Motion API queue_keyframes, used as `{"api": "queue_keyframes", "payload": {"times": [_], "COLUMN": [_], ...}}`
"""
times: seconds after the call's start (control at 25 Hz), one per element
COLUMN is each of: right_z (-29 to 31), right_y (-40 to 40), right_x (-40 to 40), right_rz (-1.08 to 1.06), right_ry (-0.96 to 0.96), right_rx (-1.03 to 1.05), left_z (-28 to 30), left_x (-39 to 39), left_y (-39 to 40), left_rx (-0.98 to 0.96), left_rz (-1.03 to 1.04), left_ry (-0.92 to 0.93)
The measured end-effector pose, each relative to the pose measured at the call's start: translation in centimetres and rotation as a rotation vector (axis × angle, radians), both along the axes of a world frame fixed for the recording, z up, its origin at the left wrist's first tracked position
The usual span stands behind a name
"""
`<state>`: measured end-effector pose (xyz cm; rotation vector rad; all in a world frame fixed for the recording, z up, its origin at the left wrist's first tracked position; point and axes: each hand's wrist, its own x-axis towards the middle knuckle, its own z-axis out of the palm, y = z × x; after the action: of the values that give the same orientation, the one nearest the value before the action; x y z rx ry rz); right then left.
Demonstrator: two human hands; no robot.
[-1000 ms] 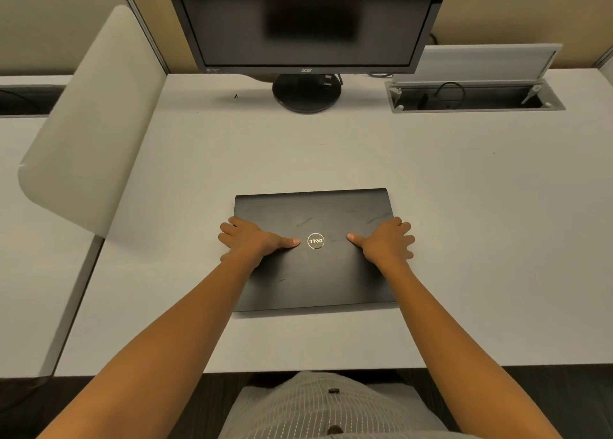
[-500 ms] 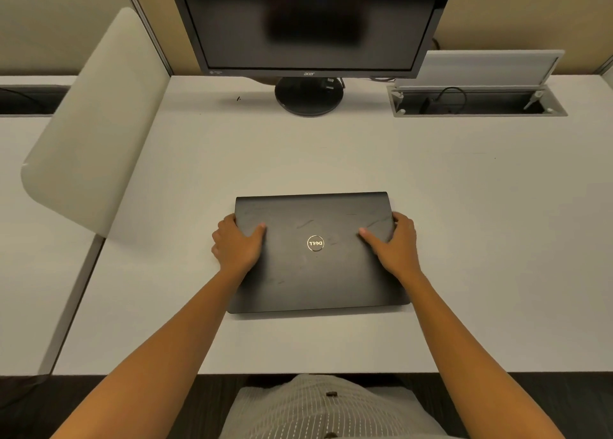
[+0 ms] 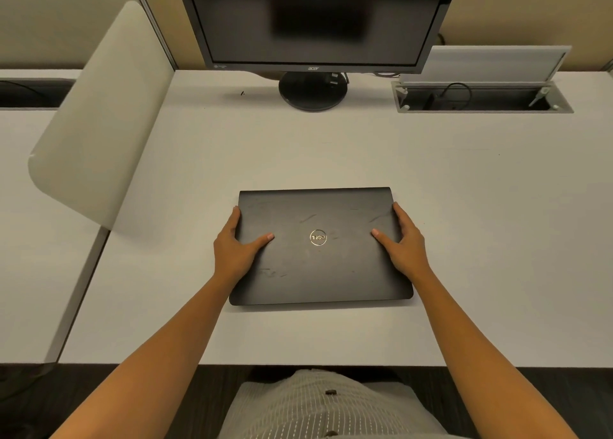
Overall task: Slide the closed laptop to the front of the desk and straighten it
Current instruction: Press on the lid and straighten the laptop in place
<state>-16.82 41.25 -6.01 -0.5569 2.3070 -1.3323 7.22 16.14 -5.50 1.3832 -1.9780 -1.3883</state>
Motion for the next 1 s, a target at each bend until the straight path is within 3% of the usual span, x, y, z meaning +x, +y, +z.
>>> {"api": "queue_keyframes", "payload": {"times": [1.0], "right_z": [-0.9], "right_y": [0.9], "right_x": [1.2], "right_rz": [-0.011], "right_ry": [0.038], "right_rx": [-0.013], "left_z": [-0.5], "left_x": [0.7], "left_y": [0.4], "left_rx": [-0.024], "left_rz": [-0.005], "left_ry": [0.021]}}
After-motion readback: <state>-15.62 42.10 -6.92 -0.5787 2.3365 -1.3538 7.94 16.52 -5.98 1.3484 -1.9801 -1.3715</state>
